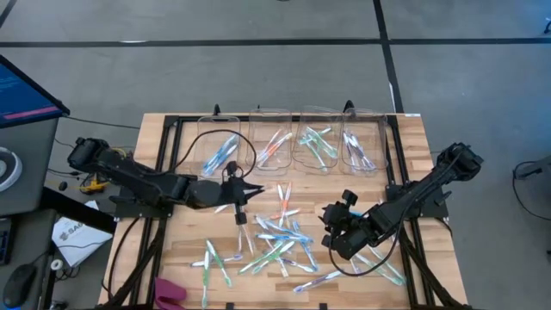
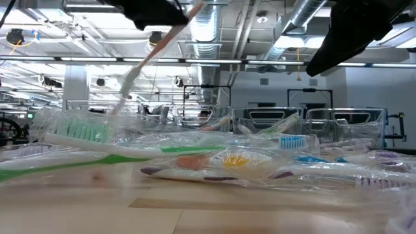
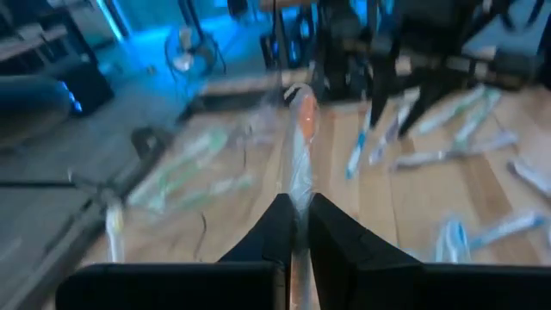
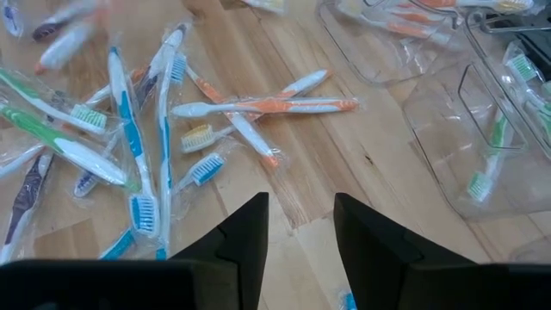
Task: Pick & Place Toothbrushes
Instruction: Put the orange toothbrush into the middle left transparent bin
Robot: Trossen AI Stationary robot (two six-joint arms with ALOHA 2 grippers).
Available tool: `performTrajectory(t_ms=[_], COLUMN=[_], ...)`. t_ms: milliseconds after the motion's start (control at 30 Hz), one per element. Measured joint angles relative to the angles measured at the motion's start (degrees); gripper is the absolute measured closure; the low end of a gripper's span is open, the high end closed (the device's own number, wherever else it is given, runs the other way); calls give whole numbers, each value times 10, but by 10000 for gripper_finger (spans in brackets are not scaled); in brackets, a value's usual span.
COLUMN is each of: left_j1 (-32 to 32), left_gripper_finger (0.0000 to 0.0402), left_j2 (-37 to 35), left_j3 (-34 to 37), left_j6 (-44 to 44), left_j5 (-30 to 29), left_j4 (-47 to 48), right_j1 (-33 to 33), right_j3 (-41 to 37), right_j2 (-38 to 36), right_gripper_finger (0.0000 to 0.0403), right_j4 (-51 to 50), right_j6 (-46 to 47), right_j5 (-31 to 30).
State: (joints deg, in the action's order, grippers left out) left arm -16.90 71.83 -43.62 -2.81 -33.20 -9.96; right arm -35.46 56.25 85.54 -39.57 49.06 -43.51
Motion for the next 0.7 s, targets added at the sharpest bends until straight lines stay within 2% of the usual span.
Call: performTrajectory(t_ms=[233,367,567,700], left_j1=[30,70,181,277], left_gripper_finger=[389,389,390,390], left_j2=[0,0,0,7], left_j3=[0,0,0,-1], left_j6=[-63,-75,-66,13], left_j5=[4,55,131,174], left_j4=[-89,-146,-239,-253], right_j1=[0,0,3,13], right_j3=[0,0,0,0], right_j2=[0,0,0,0], right_gripper_finger=[276,276,276,276], right_j4=[0,0,0,0], right_j6=[-1,-1,-2,-11], right_j5=[0,0,-1,-1])
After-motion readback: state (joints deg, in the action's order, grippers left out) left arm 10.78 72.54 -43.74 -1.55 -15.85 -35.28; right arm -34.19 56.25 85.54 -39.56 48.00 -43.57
